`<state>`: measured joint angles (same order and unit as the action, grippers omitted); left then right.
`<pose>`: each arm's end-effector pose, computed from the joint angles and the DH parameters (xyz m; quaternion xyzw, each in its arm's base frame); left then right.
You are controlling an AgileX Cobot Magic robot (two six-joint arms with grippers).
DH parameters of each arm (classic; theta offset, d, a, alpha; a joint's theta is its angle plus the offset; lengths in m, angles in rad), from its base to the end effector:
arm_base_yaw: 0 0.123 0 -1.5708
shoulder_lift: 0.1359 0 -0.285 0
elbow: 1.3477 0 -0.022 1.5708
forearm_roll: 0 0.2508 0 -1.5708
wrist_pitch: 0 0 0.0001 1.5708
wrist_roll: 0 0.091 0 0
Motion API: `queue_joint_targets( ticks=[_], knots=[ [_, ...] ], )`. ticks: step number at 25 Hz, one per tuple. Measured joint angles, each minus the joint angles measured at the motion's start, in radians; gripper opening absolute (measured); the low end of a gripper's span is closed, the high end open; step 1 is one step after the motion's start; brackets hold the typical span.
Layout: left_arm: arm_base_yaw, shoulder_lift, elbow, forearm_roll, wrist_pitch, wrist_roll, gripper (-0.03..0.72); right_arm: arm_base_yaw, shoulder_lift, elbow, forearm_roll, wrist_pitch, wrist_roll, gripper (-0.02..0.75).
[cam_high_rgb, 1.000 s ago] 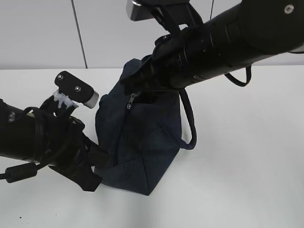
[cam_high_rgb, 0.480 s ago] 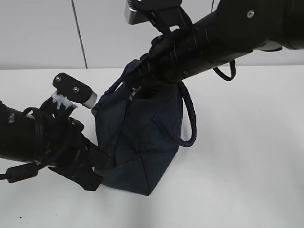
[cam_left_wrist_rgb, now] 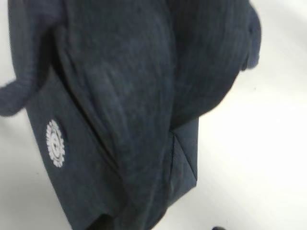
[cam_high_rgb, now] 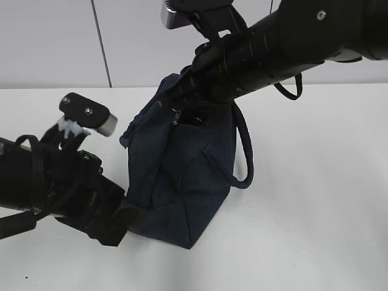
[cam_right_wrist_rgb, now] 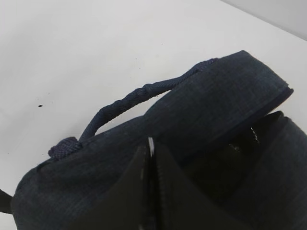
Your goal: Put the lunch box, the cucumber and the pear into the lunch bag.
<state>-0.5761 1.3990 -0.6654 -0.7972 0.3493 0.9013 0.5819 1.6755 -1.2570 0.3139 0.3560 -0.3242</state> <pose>0.2044 -0.1595 0.2054 0.3644 0.8635 -0.1855 0.2953 0.3146 0.2187 0.2827 -0.2927 0.8506 0.1652 0.4044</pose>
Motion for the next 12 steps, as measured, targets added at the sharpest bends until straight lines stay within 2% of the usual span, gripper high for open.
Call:
queue_joint_targets(
  ticks=[6,12],
  knots=[
    [0.0,-0.086,-0.001,-0.023,-0.1,-0.002,0.393,0.0,0.0,0.0,-0.002,0.006,-0.002,0.006],
    [0.0,-0.006,-0.084,-0.077,-0.11,-0.002,0.393,0.0,0.0,0.0,-0.002,0.009,-0.002,0.006]
  ],
)
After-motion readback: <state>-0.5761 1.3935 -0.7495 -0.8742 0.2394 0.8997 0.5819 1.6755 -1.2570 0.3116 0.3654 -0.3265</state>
